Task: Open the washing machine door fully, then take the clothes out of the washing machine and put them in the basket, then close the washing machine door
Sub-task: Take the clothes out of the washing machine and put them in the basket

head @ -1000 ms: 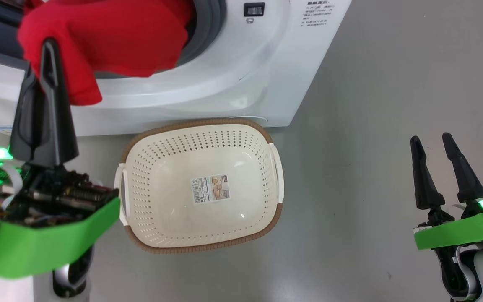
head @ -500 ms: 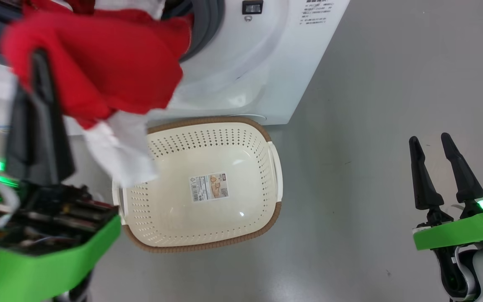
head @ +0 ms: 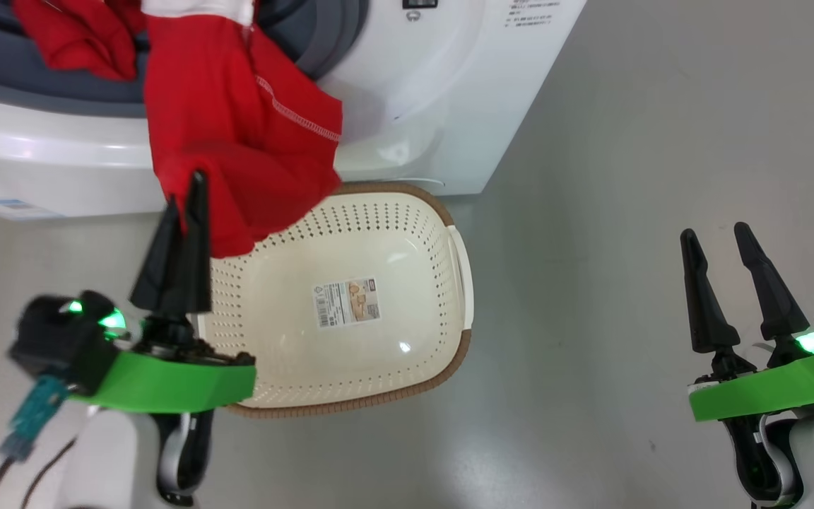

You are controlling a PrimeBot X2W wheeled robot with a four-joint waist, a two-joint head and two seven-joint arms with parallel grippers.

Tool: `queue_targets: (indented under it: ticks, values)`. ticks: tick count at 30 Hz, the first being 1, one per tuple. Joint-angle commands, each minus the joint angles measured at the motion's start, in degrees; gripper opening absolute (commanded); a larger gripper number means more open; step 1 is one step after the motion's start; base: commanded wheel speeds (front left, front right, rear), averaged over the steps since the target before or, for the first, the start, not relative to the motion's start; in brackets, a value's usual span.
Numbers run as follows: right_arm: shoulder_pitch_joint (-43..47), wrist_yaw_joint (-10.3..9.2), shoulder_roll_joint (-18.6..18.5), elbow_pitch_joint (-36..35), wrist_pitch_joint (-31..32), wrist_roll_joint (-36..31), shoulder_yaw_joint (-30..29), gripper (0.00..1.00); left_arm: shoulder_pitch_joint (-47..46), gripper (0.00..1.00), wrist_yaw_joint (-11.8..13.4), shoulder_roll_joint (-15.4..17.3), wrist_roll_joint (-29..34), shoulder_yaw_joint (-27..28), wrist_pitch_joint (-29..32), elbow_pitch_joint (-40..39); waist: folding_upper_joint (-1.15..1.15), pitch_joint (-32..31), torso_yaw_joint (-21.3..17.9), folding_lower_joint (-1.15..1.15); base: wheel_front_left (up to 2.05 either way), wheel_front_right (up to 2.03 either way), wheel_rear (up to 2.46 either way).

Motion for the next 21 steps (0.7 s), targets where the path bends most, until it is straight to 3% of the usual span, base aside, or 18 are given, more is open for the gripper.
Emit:
queue_targets:
  ticks: [1,15,21]
  values:
    - [-0.48,0.37,-0.50,-1.55,-0.37,-0.10,1.07,1.00,0.16,0.00,-0.31,0.70,0.20,1.24,-0.22,-0.04,0.00,0.86,-0.31,0.00,0.00,0.00,0.00]
    - [-3.46,0.37,0.70,-2.27,-0.37,-0.12,1.09,1.00,-8.77,0.01,-0.31,0.70,2.55,-0.28,-0.22,20.23,0.00,8.03,-2.09,0.00,0.00,0.00,0.00]
    - [-4.69,0.37,1.26,-2.41,-0.37,-0.18,1.15,1.00,-12.74,0.19,-0.31,0.86,2.45,-0.16,-0.22,28.79,0.00,10.08,-3.02,0.00,0.00,0.00,0.00]
